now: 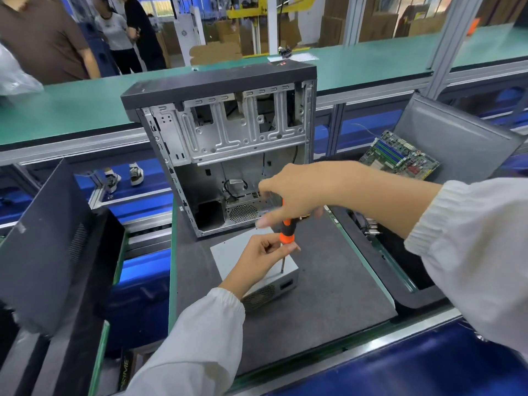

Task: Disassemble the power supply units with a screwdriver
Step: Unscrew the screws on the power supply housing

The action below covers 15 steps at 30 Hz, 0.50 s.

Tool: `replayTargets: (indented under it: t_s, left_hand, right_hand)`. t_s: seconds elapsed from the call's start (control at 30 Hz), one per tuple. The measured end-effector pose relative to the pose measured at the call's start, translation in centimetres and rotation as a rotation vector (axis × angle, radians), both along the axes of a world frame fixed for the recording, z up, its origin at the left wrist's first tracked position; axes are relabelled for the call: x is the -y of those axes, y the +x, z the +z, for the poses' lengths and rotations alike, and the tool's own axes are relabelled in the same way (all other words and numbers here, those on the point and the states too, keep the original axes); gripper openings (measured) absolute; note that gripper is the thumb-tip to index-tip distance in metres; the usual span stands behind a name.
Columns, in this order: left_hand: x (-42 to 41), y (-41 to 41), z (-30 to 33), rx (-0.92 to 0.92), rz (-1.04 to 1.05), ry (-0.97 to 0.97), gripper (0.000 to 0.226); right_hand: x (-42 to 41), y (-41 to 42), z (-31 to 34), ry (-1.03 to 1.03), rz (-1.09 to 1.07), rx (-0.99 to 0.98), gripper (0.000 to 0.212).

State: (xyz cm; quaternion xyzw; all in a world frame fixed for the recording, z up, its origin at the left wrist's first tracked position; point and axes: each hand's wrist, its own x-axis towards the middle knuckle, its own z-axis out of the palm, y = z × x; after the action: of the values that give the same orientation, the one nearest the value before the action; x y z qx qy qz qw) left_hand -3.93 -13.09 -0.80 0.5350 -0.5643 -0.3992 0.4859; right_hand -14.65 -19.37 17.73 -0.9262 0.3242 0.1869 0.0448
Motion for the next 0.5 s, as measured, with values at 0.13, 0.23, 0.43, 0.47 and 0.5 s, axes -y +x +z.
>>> replayTargets:
  t_s: [0.13,0.23,0.43,0.47,0.5]
  left_hand:
    - [-0.1,-0.1,0.5,-0.029,0.013,0.033,0.018]
    - [-0.4,0.1,0.6,-0.042,0.064,0.047,0.016]
    - [-0.9,0.2,0.4,-0.049,0.126,0.048,0.031]
    - [-0.8,0.2,0.3,-0.048,0.128,0.056,0.037]
    - [-0.7,0.2,0.3,-0.051,0.128,0.058,0.038]
  right_hand:
    - [-0.5,0.3,-1.1,-0.194,0.030,-0.031,0.052]
    - [-0.3,-0.1,-1.1,-0.122,0.149,-0.067,0.014]
    - [0.0,-0.6,-0.9,-0.120,0.129,0.063,0.060]
    - [0.0,-0.5,-1.2,-0.150,0.092,0.089,0.061]
    - [-0.2,-0.4,-1.4,-0.170,0.087,0.102,0.058]
